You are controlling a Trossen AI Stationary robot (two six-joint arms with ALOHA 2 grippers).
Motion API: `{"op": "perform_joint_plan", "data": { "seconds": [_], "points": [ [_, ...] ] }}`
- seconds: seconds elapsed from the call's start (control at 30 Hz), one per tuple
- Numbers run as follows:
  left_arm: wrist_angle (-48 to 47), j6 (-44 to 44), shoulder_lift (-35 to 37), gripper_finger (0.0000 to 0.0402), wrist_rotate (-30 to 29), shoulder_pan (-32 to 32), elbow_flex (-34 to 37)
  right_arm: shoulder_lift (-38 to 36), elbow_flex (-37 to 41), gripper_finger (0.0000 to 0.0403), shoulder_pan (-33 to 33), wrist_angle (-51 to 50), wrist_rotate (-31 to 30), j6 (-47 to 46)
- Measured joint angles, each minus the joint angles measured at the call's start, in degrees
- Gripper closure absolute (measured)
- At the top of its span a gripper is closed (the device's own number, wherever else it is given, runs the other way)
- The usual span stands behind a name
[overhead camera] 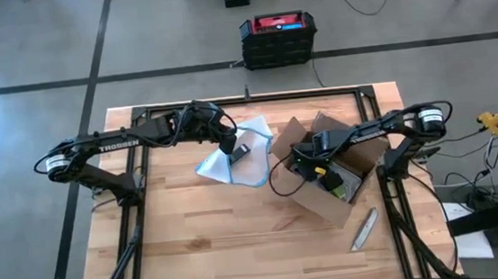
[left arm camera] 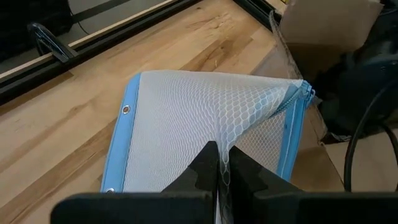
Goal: Pack items into zip bag
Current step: Put the black transparent zip bag into the blue transparent zip bag
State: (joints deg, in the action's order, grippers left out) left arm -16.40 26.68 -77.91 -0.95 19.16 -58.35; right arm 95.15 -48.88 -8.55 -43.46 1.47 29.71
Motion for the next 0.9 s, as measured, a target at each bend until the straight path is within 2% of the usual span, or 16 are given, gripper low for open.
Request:
{"op": "perform_joint_plan", "data": {
  "seconds": [0.07,0.17,0.27,0.43,0.47,0.73,0.9],
  "points": [
    [-0.1,0.1,0.0,0.0401,0.0,0.0,0.0,1.4,-0.1,0.0114,0.0,0.5,-0.5,-1.4],
    [-0.1,0.3,0.0,0.0401,0.0,0.0,0.0,1.9,-0.1,0.0154,0.0,1.1,-1.1,-2.9],
    [-0.1,0.2,0.0,0.0401,-0.1,0.0,0.0,0.9,0.2,0.0224,0.0,1.9,-2.7,-3.8],
    [0.0,0.2,0.0,0.0401,-0.1,0.0,0.0,-2.9,0.6,0.0368,0.0,1.8,-3.4,-4.7],
    [0.0,0.2,0.0,0.0401,-0.1,0.0,0.0,-3.9,0.6,0.0384,0.0,0.9,-3.2,-4.9],
    [0.1,0.1,0.0,0.0401,-0.1,0.0,0.0,-14.5,-3.2,0.0401,0.0,-10.1,-5.5,-10.6],
    [0.1,0.3,0.0,0.0401,-0.1,0.0,0.0,-22.4,-6.9,0.0402,0.0,-12.0,-5.9,-13.2]
  ]
}}
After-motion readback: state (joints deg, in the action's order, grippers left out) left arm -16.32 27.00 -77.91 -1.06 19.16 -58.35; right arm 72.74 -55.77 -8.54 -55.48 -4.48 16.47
